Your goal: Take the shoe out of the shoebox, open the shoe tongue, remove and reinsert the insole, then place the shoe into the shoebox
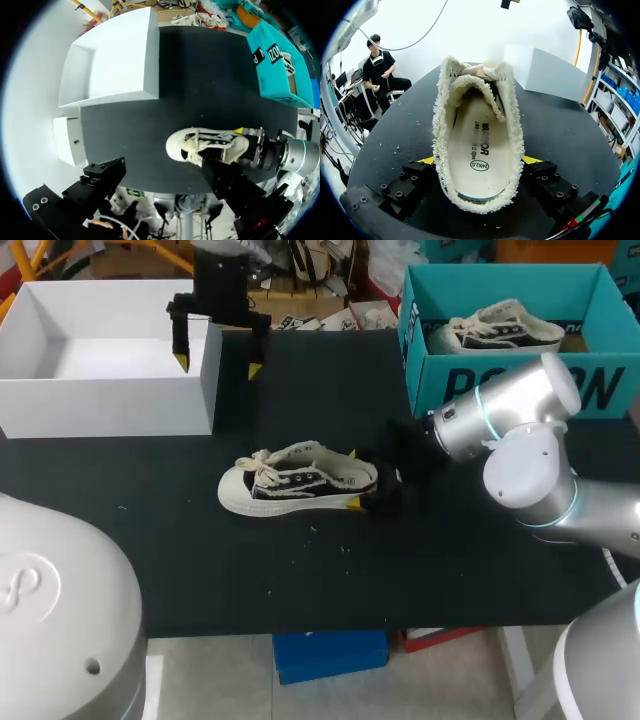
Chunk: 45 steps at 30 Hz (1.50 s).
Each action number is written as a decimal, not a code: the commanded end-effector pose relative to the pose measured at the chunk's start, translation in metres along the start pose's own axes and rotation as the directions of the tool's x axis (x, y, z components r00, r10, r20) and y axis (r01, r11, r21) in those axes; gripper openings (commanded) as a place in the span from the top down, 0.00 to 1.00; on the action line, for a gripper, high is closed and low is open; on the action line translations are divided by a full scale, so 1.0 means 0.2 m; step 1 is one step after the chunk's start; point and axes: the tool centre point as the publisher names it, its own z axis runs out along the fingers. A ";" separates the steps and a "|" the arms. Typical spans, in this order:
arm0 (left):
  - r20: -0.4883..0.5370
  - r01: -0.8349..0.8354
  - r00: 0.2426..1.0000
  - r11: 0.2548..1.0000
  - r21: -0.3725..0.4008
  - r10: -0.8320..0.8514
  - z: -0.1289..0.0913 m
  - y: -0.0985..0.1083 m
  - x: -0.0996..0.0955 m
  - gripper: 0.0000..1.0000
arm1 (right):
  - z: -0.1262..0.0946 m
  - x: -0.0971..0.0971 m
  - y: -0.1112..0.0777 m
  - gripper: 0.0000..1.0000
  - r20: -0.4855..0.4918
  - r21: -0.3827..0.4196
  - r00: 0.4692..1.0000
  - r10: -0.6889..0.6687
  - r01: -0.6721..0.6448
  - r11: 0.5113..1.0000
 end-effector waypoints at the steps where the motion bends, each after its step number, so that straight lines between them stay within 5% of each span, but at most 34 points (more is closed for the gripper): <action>1: 0.004 0.013 1.000 1.000 0.000 -0.013 0.04 0.06 0.10 0.00 | 0.01 0.00 0.00 1.00 0.002 0.001 1.000 0.001 -0.001 1.000; 8: 0.011 -0.013 1.000 1.000 -0.020 0.013 0.10 0.18 0.22 0.00 | 0.01 0.00 0.00 1.00 0.002 0.001 1.000 0.001 -0.001 1.000; 24: 0.008 0.068 0.998 0.998 0.008 -0.068 0.05 0.13 0.16 0.00 | 0.01 0.00 0.00 1.00 0.002 0.001 1.000 0.001 -0.001 1.000; 35: 0.093 0.031 0.995 0.999 0.030 -0.033 0.16 0.26 0.50 0.00 | 0.01 0.00 0.00 1.00 0.002 0.001 1.000 0.001 -0.001 1.000; 45: 0.127 0.033 0.991 0.999 0.012 -0.035 0.31 0.29 0.62 0.00 | 0.01 0.00 0.00 1.00 0.002 0.001 1.000 0.001 -0.001 1.000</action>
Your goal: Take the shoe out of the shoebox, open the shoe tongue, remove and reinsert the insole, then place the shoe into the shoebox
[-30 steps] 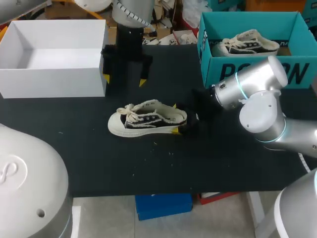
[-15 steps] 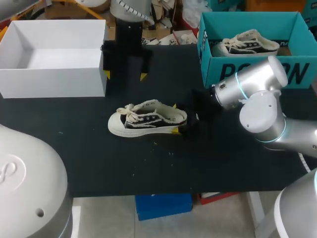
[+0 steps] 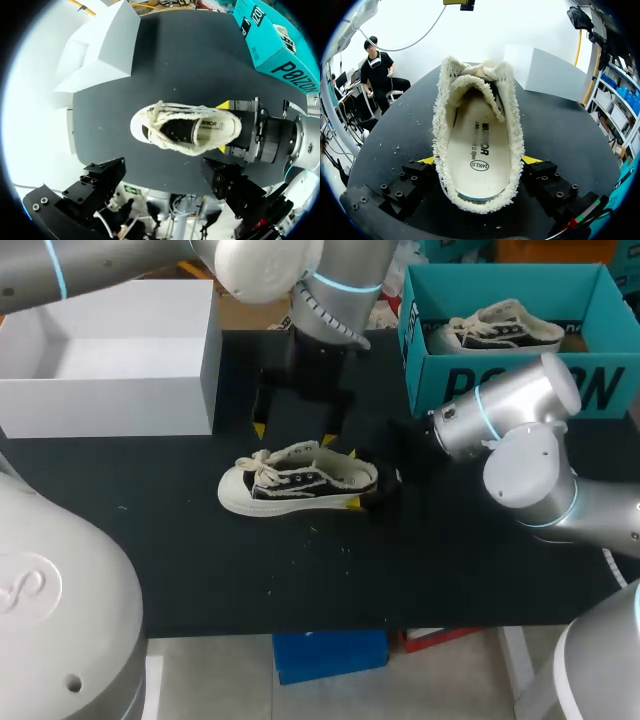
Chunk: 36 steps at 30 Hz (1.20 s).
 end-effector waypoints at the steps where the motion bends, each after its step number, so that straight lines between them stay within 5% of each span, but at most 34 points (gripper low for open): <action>1: 0.032 0.001 0.999 1.000 -0.010 -0.001 0.07 -0.03 0.09 0.00 | 0.01 0.00 0.00 1.00 0.001 0.001 1.000 0.001 -0.001 1.000; 36: 0.143 -0.024 0.989 1.000 -0.003 0.024 0.40 -0.15 0.19 0.00 | 0.01 0.00 0.00 1.00 0.001 0.001 1.000 0.001 -0.001 1.000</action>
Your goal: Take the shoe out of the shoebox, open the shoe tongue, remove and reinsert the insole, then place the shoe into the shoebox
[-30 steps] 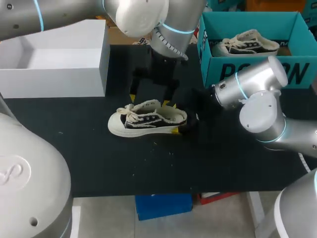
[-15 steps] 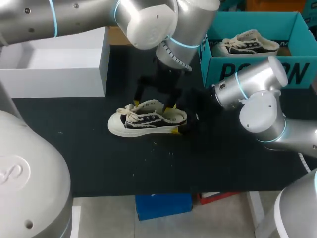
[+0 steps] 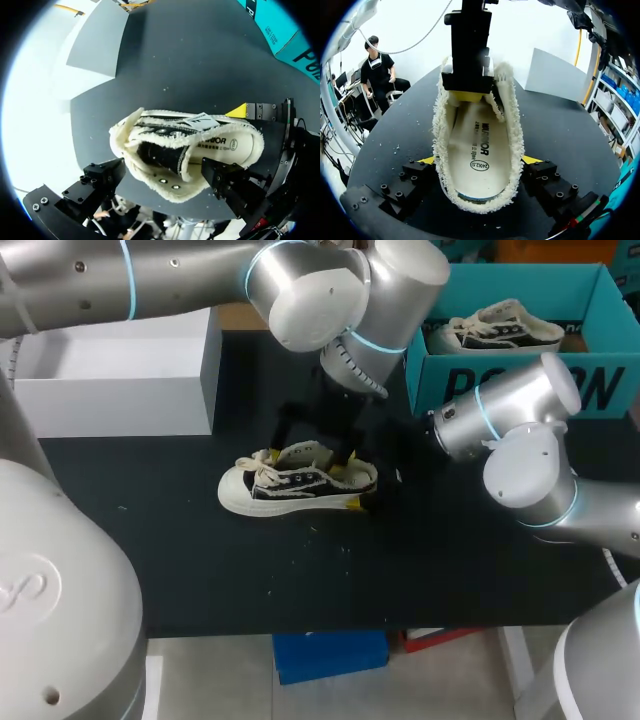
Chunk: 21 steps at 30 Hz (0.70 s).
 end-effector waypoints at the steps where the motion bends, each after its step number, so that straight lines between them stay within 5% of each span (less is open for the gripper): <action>1: 0.018 -0.002 1.000 1.000 -0.012 0.002 0.03 -0.02 0.03 0.00 | 0.01 0.00 0.00 1.00 0.002 0.001 1.000 0.001 -0.001 1.000; 10: 0.045 -0.007 0.999 1.000 -0.028 0.008 0.08 -0.03 0.02 0.00 | 0.01 0.00 0.00 1.00 0.002 0.001 1.000 0.001 -0.001 1.000; 16: 0.063 -0.018 0.998 0.999 -0.038 0.021 0.10 -0.03 0.01 0.70 | 0.01 0.00 0.00 1.00 0.002 0.001 1.000 0.001 -0.001 1.000; 17: 0.066 -0.020 0.998 0.999 -0.040 0.022 0.10 -0.03 0.01 0.97 | 0.01 0.00 0.00 1.00 0.002 0.001 1.000 0.001 -0.001 1.000; 21: 0.068 -0.028 0.997 0.999 -0.040 0.031 0.10 -0.04 0.00 1.00 | 0.01 0.00 0.00 1.00 0.002 0.001 1.000 0.001 -0.001 1.000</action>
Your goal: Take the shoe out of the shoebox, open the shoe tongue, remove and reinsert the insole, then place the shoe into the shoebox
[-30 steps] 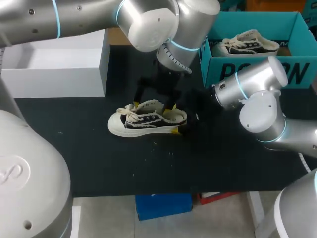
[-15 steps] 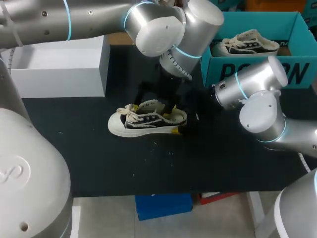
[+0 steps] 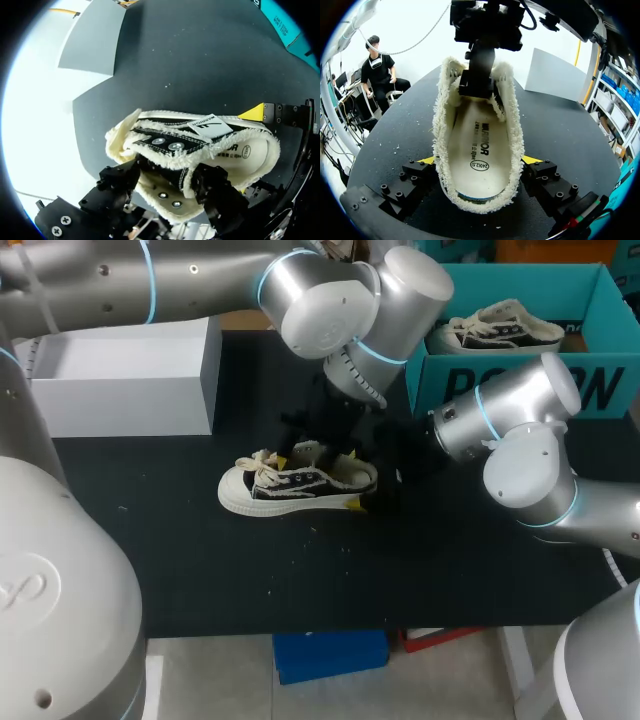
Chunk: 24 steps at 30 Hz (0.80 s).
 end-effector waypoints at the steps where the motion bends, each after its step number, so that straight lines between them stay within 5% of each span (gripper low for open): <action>1: 0.004 -0.006 1.000 1.000 -0.002 0.006 0.00 -0.01 0.00 1.00 | 0.01 0.00 0.00 1.00 0.002 0.001 1.000 0.001 -0.001 1.000; 13: -0.086 -0.028 0.996 0.997 -0.074 0.021 -0.05 -0.02 -0.02 1.00 | 0.01 0.00 0.00 1.00 0.002 0.001 1.000 0.001 -0.001 1.000; 24: -0.137 -0.004 0.991 1.000 -0.024 0.000 -0.09 -0.03 -0.09 1.00 | 0.01 0.00 0.00 1.00 0.002 0.001 1.000 0.001 -0.001 1.000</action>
